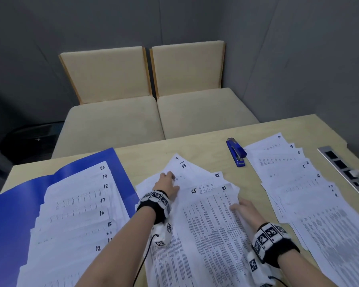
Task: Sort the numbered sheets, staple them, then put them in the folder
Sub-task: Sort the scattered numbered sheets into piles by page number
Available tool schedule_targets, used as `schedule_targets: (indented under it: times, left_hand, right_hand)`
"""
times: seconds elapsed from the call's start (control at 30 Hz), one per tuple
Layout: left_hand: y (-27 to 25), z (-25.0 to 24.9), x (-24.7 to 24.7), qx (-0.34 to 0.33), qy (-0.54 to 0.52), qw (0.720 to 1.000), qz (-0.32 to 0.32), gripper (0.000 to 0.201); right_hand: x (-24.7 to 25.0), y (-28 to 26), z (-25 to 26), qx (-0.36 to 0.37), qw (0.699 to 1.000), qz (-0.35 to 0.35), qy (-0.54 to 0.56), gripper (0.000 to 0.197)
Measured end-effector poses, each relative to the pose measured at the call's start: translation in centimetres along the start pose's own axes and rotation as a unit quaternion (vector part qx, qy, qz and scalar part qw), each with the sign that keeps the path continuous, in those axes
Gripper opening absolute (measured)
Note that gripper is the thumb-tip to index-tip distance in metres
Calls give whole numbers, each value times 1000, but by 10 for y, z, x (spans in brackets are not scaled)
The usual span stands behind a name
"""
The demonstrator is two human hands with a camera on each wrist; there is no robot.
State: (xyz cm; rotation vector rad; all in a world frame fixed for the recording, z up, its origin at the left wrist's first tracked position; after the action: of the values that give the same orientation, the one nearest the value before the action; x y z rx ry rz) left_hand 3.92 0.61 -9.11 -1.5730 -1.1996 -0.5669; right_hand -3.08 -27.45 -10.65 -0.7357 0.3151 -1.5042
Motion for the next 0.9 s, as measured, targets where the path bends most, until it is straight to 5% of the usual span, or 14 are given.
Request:
schedule_targets:
  times: [0.17, 0.37, 0.57, 0.73, 0.83, 0.9]
  left_hand:
    - [4, 0, -8, -27, 94, 995, 36, 48]
    - [-4, -1, -12, -52, 144, 988, 18, 23]
    - [-17, -8, 12, -116, -97, 988, -2, 20]
    - [-27, -18, 34, -216, -194, 957, -27, 13]
    - [-33, -22, 39, -227, -236, 945, -1, 14]
    - [-28, -10, 41, -172, -256, 951, -28, 29]
  right_hand:
    - [-3, 3, 2, -7, 1000, -13, -6, 30]
    - [-4, 5, 3, -12, 1000, -24, -6, 33]
    - [-4, -1, 12, 8, 999, -38, -2, 23]
    - [-9, -7, 43, 48, 988, -45, 143, 49]
    - [-9, -11, 55, 68, 984, -57, 157, 24]
    - [-5, -14, 59, 92, 983, -58, 146, 11]
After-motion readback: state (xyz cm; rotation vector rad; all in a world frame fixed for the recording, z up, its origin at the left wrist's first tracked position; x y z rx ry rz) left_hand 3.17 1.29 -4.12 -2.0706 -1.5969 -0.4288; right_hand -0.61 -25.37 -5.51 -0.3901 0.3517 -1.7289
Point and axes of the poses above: each hand's wrist, its own y-axis towards the middle knuckle, its own x-axis out of the back of the hand, z = x × y, the point moved 6 cm from there along y, towards the middle knuckle, and after that the axes turned 8 degrees about y, right-handed, at the moved point
